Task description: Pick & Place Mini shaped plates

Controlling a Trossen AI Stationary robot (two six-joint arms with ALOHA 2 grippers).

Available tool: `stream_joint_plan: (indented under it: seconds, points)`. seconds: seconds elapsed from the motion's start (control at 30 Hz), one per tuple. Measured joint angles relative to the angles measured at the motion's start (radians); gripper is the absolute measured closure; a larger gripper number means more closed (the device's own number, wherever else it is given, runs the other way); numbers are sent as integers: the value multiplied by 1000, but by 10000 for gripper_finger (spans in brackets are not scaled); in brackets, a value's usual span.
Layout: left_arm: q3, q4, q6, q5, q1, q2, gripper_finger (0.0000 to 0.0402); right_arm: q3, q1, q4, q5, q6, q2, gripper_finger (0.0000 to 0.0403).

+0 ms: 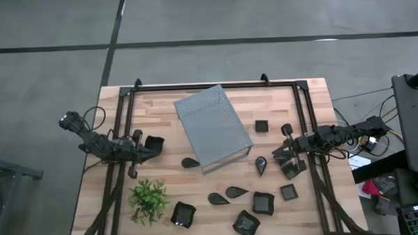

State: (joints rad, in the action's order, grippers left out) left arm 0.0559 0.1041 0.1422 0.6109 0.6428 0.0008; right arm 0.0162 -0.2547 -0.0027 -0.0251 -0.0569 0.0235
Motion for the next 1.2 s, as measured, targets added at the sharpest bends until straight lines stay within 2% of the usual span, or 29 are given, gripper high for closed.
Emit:
stream_joint_plan:
  seconds: [0.3, 0.37, 0.5, 0.63, 0.93, 1.1, 1.2]
  points:
    - [0, 0, 0, 0, 0, 0, 401, 0, 0, 0, 0, -13, 0, 394]
    - [0, 0, 0, 0, 0, 0, 401, 0, 0, 1, 0, 31, 0, 394]
    - [0, 0, 0, 0, 0, 0, 401, 0, 0, 5, -1, 229, 0, 394]
    - [0, 0, 0, 0, 0, 0, 401, 0, 0, 44, 0, 199, -2, 394]
    - [0, 0, 0, 0, 0, 0, 401, 0, 0, 43, 31, 292, 1, 394]
    - [0, 0, 0, 0, 0, 0, 401, 11, -2, 36, 42, 319, 62, 392]
    - [0, 0, 0, 0, 0, 0, 401, 17, -3, 28, 61, 354, 149, 374]
